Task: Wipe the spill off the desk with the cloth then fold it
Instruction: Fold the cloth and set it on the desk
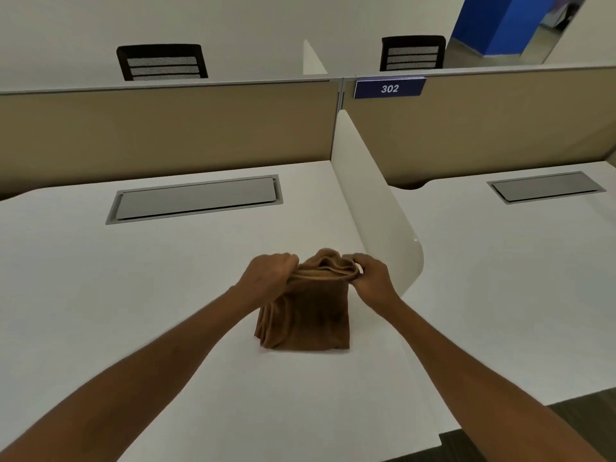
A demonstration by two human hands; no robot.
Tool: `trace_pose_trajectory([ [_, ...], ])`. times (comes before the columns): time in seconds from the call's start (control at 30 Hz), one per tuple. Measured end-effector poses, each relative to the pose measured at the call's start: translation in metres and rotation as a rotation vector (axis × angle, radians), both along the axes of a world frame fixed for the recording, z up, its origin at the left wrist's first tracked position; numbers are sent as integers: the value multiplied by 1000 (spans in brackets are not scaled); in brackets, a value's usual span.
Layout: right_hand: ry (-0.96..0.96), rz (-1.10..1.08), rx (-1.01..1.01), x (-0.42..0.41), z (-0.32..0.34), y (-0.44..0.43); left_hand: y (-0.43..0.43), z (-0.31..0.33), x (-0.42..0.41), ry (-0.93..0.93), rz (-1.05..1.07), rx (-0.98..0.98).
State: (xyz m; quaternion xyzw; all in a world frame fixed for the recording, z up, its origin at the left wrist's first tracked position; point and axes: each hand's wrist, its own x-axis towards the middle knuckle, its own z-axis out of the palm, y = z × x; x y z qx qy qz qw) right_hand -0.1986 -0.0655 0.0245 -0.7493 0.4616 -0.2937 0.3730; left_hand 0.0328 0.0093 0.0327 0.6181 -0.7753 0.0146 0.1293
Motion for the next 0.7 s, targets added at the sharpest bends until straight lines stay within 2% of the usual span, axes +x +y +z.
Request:
trace_pose_trajectory([
  [0.07,15,47,-104,-13,-12,19,21,-9,-6,-41,-78,-52],
  [0.13,49,155,-220,-21,-23,38,38,-25,-10,5,-126,-31],
  [0.2,65,316,-246,-27,-34,53,51,-37,-11,25,-176,60],
  [0.27,103,396,-246,-32,-42,57,56,-41,-8,-72,-270,81],
  [0.37,58,179,-141,-26,-45,49,48,-37,2,-64,-180,65],
  [0.47,135,-92,28,-10,-44,34,26,-33,6,89,171,171],
  [0.5,211,-97,124,-6,-45,29,19,-33,6,102,248,265],
  [0.57,360,-18,317,2,-42,20,6,-35,6,79,252,509],
  [0.63,504,73,378,7,-40,13,-2,-40,5,50,207,650],
  [0.7,612,128,382,12,-37,7,-8,-45,4,40,198,699],
])
